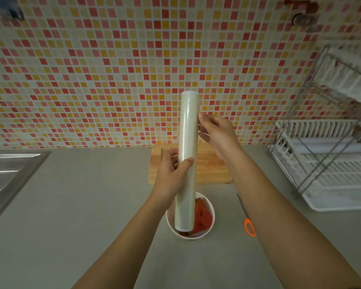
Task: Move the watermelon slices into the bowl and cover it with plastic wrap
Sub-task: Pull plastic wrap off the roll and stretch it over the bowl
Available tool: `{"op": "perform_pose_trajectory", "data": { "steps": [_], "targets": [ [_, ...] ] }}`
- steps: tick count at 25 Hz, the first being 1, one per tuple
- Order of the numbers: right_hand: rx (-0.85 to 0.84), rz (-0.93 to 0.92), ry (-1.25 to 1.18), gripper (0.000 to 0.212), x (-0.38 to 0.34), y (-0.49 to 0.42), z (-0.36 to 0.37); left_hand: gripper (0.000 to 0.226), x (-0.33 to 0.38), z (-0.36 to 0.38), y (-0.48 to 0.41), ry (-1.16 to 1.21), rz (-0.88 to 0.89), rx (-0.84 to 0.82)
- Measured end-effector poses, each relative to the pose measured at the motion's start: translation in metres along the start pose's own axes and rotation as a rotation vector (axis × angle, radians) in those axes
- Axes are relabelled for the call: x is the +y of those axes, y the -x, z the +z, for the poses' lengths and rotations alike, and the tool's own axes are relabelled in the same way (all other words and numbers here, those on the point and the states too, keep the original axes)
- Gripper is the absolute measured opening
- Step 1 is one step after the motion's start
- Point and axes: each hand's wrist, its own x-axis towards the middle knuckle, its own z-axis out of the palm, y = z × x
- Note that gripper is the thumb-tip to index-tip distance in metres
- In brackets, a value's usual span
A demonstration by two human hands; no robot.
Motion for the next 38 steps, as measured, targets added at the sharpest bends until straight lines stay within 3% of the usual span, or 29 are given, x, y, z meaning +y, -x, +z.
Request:
{"op": "perform_pose_trajectory", "data": {
  "steps": [4, 9, 12, 17, 23, 27, 29, 32, 35, 38],
  "targets": [
    [0.066, -0.068, -0.052, 0.009, -0.001, 0.005, 0.000, 0.028, -0.002, 0.000, 0.004, -0.054, 0.053, 0.004],
    [0.134, -0.201, 0.036, 0.012, -0.006, 0.013, 0.008, 0.045, -0.001, 0.008, 0.009, -0.161, 0.168, 0.029],
    [0.112, -0.284, 0.047, 0.020, -0.015, 0.013, 0.007, 0.037, 0.003, 0.010, 0.011, -0.170, 0.189, 0.015],
    [0.203, -0.412, 0.101, 0.013, -0.024, 0.013, 0.010, 0.039, 0.008, 0.008, 0.015, -0.187, 0.214, 0.000],
    [0.230, -0.196, -0.123, 0.016, -0.032, 0.015, 0.010, 0.033, 0.007, 0.010, 0.018, -0.174, 0.261, 0.034],
    [-0.017, -0.113, -0.096, 0.039, -0.026, 0.027, -0.001, 0.035, 0.006, 0.006, 0.014, -0.158, 0.264, 0.068],
    [-0.115, -0.110, -0.021, 0.025, -0.016, 0.033, -0.006, 0.033, 0.007, 0.004, 0.012, -0.157, 0.279, 0.081],
    [-0.024, -0.219, 0.131, 0.004, -0.011, 0.035, -0.007, 0.031, 0.015, 0.003, 0.013, -0.176, 0.320, 0.075],
    [0.126, -0.259, 0.136, 0.014, -0.010, 0.034, -0.008, 0.027, 0.018, 0.006, 0.012, -0.181, 0.339, 0.070],
    [0.012, -0.118, -0.013, 0.028, -0.003, 0.045, -0.013, 0.026, 0.022, 0.005, 0.009, -0.200, 0.334, 0.091]
  ]
}}
